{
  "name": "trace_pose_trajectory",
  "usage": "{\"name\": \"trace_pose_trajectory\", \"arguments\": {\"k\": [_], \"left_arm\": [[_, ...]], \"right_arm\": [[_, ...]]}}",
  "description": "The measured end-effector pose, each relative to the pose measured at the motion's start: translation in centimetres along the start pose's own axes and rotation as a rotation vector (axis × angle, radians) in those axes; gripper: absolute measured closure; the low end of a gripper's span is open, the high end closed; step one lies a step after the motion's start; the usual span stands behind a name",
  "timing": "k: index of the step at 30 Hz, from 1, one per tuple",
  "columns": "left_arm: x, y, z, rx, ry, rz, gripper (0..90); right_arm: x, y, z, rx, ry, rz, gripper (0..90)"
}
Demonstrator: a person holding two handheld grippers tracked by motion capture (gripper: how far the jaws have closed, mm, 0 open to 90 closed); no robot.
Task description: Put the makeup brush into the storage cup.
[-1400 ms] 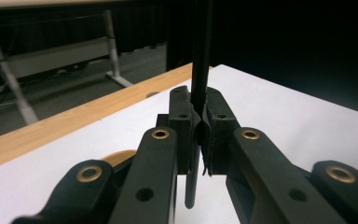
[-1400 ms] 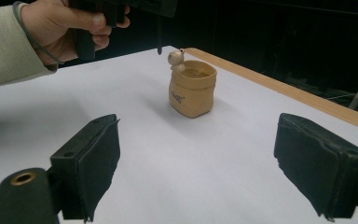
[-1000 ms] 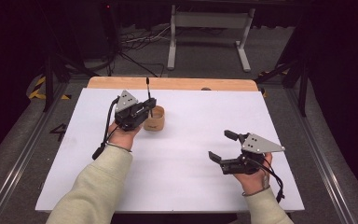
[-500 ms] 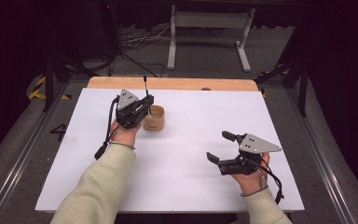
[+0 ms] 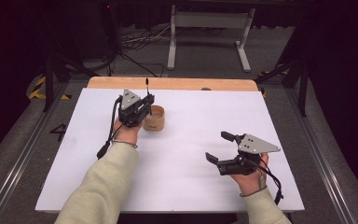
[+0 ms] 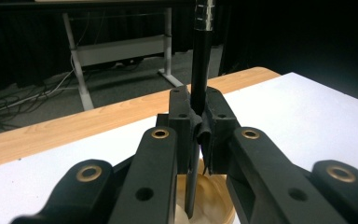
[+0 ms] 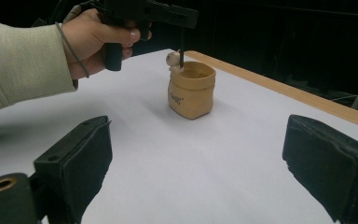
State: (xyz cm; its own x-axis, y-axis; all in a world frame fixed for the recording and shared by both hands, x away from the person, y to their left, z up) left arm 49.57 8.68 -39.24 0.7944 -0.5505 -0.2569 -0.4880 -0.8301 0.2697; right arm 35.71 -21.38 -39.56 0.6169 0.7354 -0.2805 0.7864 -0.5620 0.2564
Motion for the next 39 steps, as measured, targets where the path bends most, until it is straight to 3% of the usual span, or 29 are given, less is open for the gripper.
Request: {"name": "trace_pose_trajectory", "arguments": {"k": [8, 33, 36, 39], "left_arm": [[0.5, 0.0, 0.5, -0.004, -0.021, -0.001, 84.1], [1.8, 0.2, 2.3, 0.053, -0.126, -0.019, 84.1], [1.7, 0.2, 2.3, 0.027, -0.134, 0.009, 83.1], [1.4, 0.2, 2.0, 0.013, -0.119, 0.056, 69.5]], "right_arm": [[0.1, 0.0, 0.1, 0.002, -0.002, -0.002, 8.6], [0.1, 0.0, 0.2, 0.016, -0.009, -0.014, 8.4], [0.1, 0.1, 0.2, 0.019, -0.010, -0.012, 8.2], [0.2, 0.1, 0.2, 0.022, -0.009, -0.012, 8.1]]}}
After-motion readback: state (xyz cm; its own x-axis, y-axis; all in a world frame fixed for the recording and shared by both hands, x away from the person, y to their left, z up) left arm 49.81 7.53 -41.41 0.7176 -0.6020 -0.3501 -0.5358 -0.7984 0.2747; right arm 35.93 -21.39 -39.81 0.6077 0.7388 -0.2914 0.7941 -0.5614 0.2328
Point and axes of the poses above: each handheld gripper's, and its own axes: x roughly forward along the jaws, z roughly out of its underside, y roughly to its right, the point moved 4 cm from there along x, roughly forward along the jaws, and after that the axes turned 13 degrees about -x, right-handed, at the moved point
